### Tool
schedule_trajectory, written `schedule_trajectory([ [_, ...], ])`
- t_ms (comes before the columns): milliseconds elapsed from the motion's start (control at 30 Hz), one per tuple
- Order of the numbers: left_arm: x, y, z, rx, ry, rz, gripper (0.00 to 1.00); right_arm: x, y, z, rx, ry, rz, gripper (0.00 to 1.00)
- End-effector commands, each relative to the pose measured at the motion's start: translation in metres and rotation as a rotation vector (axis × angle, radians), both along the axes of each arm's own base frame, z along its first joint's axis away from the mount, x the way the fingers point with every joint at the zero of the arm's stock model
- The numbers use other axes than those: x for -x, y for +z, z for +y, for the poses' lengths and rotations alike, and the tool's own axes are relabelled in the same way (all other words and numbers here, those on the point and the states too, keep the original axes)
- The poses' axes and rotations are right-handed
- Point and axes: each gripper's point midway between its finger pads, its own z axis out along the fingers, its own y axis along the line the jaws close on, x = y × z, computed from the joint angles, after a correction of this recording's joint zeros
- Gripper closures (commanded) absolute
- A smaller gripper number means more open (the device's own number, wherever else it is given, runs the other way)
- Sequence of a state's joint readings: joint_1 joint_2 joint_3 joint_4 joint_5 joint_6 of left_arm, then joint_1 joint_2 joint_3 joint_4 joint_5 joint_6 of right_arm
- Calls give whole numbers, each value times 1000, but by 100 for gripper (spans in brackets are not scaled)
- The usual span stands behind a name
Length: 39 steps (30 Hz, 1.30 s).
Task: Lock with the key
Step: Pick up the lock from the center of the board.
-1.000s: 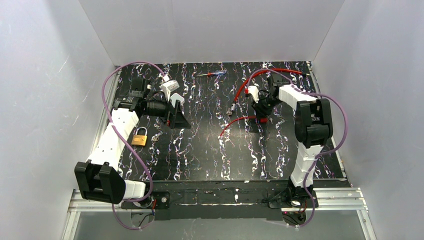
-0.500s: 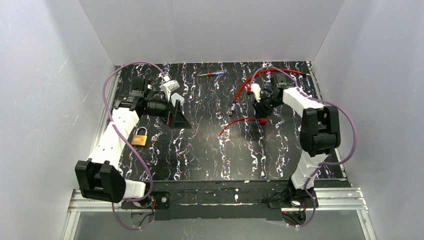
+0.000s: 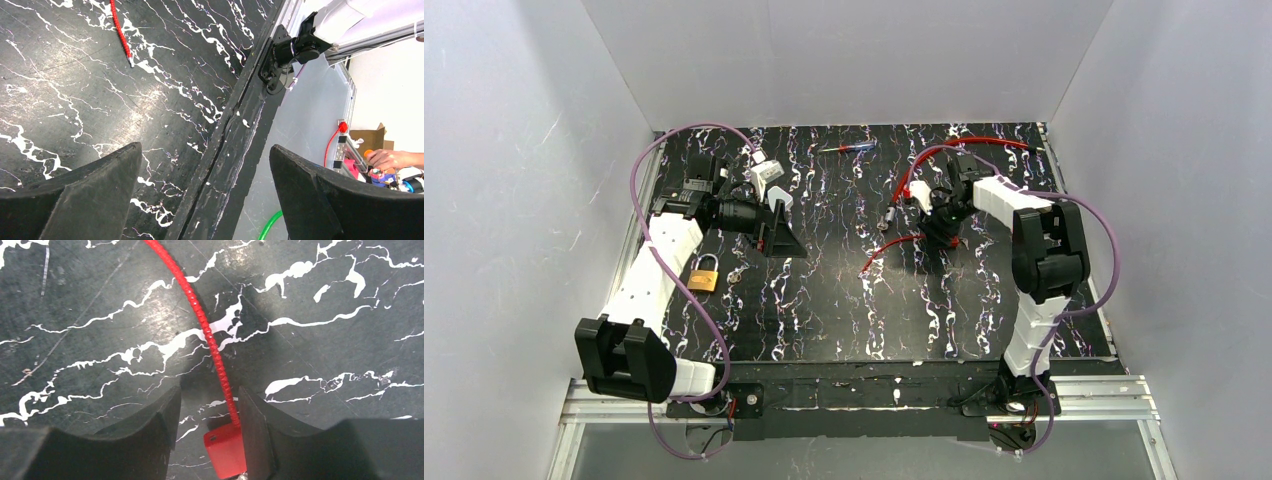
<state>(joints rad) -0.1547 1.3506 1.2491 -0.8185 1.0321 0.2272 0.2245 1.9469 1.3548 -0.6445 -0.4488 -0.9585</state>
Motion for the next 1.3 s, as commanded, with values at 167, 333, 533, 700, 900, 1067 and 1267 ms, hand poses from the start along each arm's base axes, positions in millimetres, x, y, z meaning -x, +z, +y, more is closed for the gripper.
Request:
schedule_trajectory([
  [167, 8, 21, -2, 27, -28, -52, 2, -1, -11, -1, 48, 88, -55, 60],
  [333, 2, 25, 0, 8, 0, -68, 2, 11, -9, 1, 40, 118, -54, 85],
  [533, -15, 30, 11, -72, 100, -174, 2, 19, 15, 7, 13, 118, -79, 99],
  [700, -9, 52, 12, -55, 117, -255, 2, 49, 72, 36, -128, 154, -79, 99],
  [900, 6, 65, 13, -55, 89, -222, 2, 87, 136, 85, -211, 231, -240, 99],
  [1067, 37, 71, 1, 41, -71, -83, 2, 113, 185, 127, -274, 284, -391, 99],
  [1267, 53, 57, -8, 50, -141, -69, 2, 145, 218, 155, -317, 344, -441, 99],
])
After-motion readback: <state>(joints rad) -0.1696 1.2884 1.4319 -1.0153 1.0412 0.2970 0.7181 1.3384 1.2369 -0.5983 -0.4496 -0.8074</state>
